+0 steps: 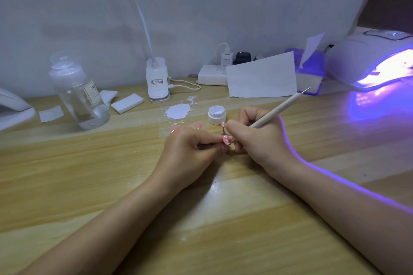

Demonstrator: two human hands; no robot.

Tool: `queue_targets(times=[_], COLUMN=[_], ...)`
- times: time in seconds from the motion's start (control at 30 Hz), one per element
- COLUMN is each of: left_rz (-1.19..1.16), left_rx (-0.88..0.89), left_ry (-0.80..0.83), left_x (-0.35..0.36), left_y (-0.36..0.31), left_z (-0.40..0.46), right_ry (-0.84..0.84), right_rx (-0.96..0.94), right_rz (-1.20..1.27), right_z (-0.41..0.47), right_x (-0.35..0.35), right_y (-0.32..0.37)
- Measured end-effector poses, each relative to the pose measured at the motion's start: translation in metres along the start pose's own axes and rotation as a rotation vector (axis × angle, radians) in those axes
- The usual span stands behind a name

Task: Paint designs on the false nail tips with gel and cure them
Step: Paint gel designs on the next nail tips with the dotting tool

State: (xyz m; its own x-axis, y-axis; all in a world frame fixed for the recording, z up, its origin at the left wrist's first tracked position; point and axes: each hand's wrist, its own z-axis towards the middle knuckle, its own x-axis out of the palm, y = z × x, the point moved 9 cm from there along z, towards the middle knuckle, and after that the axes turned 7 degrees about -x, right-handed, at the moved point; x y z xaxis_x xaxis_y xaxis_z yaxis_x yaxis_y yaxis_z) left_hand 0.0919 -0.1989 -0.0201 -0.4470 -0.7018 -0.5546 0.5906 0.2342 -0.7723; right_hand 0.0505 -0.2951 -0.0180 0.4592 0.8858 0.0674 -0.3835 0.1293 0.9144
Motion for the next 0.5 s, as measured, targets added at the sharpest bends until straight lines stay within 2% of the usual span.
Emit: queue_targets(times=[0.5], left_rz=[-0.012], left_rx=[-0.022], left_ry=[-0.01], left_x=[-0.0002], left_y=[0.0007], left_z=[0.0005], right_ry=[-0.008], right_rx=[-0.007], right_rz=[-0.006], right_z=[0.0003], right_x=[-0.0011], right_y=[0.0004])
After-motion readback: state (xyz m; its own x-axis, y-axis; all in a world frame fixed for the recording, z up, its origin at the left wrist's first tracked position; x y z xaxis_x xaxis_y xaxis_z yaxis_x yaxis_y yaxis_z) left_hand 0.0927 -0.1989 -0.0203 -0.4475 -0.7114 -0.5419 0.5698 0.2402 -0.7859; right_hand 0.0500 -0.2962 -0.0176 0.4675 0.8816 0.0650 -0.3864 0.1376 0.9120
